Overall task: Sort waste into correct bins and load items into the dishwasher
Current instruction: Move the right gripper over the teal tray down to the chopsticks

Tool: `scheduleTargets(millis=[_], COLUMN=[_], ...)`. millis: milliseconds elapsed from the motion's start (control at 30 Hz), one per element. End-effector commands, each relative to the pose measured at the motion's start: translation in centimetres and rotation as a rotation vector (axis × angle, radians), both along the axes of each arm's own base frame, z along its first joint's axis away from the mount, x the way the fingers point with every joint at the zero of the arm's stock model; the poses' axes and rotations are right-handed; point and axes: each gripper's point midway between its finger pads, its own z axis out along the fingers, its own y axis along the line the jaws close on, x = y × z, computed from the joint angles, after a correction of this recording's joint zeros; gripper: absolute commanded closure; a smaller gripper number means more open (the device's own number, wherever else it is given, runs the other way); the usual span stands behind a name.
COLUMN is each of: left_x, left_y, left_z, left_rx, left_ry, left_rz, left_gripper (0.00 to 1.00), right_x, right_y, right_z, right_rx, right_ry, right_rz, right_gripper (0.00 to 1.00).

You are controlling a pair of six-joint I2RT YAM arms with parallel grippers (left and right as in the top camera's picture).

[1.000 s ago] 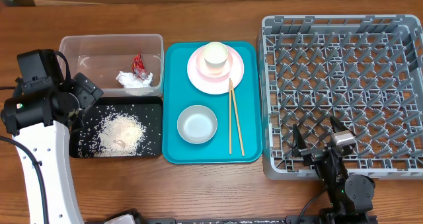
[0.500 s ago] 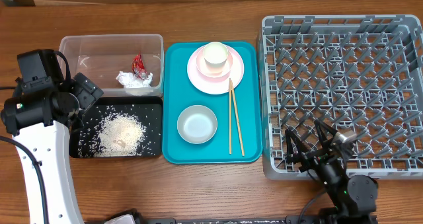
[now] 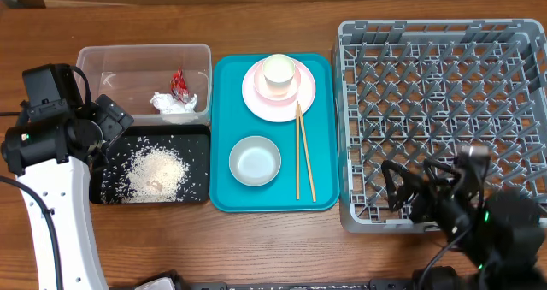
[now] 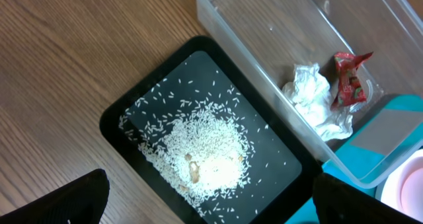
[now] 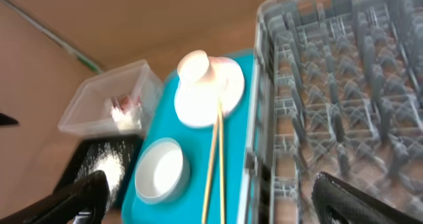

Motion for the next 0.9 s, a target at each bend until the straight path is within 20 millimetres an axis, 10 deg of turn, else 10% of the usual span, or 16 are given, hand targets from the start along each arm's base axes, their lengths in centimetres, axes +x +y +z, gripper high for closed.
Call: scheduleTargets(millis=[0,300,367,567,867], left_x=[0.3,0.3,0.3,0.3,0.3], left_y=[0.1,0.1,0.1,0.1,0.1], left_z=[0.3,0.3,0.3,0.3,0.3], left_rx=[-0.006,-0.006,-0.006,-0.006,-0.006], left_ry=[-0.013,-0.013,-0.012,-0.013,-0.013], left_rz=[0.011,0.011,0.011,0.011,0.011], left_gripper=[0.0,0.0,0.0,0.0,0.0], right_x=[0.7,2.1,2.7,4.7,6.0], right_y=[-0.1,3.5,4.3,6.7,12.2], right_z=[2.1,1.7,1.3,-0.4,-6.6], right_rx=[-0.031,0.101,0.137,0.16,-0.03], right_ry=[0.089,0.34,0.379,0.458,0.596], right_rz=[0.002,0.161,0.187,0.2,0.168], right_gripper=[0.0,0.01,0.32,0.73,0.82])
